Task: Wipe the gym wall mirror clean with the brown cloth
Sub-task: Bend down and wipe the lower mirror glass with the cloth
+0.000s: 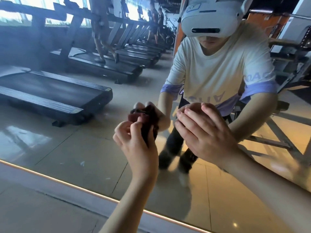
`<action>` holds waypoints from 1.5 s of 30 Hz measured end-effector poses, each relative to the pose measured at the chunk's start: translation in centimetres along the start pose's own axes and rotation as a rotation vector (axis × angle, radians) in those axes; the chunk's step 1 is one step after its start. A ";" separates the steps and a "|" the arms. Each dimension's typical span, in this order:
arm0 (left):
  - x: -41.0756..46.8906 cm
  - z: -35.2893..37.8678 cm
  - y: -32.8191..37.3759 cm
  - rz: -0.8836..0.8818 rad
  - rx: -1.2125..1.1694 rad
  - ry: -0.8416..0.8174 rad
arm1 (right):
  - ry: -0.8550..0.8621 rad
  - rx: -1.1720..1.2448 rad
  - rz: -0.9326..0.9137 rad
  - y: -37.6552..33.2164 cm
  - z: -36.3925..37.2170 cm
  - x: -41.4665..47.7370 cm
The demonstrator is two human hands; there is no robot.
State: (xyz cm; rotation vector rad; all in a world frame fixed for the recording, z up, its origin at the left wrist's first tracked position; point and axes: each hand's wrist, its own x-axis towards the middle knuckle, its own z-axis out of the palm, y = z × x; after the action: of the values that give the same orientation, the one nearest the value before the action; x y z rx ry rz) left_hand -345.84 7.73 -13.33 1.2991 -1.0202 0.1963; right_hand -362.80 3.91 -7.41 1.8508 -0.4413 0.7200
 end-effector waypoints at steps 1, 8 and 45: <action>0.7 0.1 -0.2 -0.002 -0.005 0.021 | -0.003 -0.002 -0.001 0.0 0.0 -0.1; 2.0 1.1 0.7 -0.113 0.012 0.196 | 0.011 -0.012 -0.009 0.0 0.0 0.0; -2.1 1.1 -2.3 0.140 0.049 0.050 | 0.011 -0.034 -0.015 -0.2 0.3 -0.6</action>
State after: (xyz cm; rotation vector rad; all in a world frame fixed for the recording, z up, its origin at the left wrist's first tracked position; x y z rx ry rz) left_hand -346.10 6.93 -16.49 1.2616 -1.0702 0.3613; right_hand -363.06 3.69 -7.98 1.8160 -0.4298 0.7086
